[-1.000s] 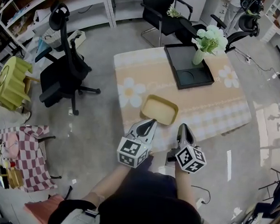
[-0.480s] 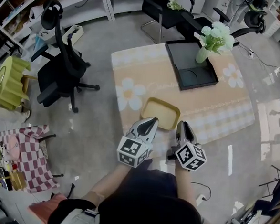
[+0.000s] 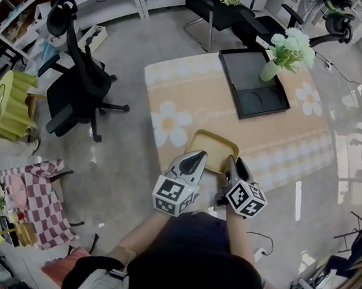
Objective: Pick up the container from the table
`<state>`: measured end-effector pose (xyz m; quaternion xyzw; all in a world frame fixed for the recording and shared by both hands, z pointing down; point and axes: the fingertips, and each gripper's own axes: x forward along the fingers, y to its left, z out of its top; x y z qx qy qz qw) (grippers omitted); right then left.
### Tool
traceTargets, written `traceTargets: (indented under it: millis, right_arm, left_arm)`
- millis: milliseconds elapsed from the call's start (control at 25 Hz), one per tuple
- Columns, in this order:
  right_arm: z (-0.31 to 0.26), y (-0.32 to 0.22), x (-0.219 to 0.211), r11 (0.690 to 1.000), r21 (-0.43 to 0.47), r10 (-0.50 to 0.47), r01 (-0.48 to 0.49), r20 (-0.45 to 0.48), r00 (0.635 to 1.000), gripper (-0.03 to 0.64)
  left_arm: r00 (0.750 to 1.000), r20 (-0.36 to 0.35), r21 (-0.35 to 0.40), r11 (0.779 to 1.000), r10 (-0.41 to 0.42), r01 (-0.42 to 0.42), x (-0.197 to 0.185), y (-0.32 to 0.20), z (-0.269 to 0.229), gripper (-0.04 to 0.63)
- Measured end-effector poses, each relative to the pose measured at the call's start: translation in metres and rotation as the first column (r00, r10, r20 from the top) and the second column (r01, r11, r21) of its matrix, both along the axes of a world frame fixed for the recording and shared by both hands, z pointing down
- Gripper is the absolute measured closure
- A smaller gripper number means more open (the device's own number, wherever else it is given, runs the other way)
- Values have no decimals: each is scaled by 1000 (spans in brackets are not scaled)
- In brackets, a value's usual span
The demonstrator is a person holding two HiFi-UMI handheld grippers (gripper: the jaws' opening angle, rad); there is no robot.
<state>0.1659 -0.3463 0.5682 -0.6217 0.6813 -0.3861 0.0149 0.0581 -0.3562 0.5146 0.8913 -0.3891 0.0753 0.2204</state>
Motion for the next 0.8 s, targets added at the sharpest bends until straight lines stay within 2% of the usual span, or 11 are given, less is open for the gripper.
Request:
traceTargets:
  millis: [480, 720, 800]
  right_arm:
    - [20, -9, 2, 992, -125, 15, -22, -58, 998, 486]
    - [31, -9, 11, 978, -200, 52, -66, -71, 996, 569]
    - [32, -8, 12, 975, -213, 58, -71, -63, 996, 577]
  left_arm:
    - [1000, -29, -19, 1000, 2, -3, 0, -14, 6, 586]
    - [999, -36, -13, 1000, -25, 25, -3, -17, 7, 586]
    - [999, -36, -13, 999, -39, 39, -5, -17, 7, 586]
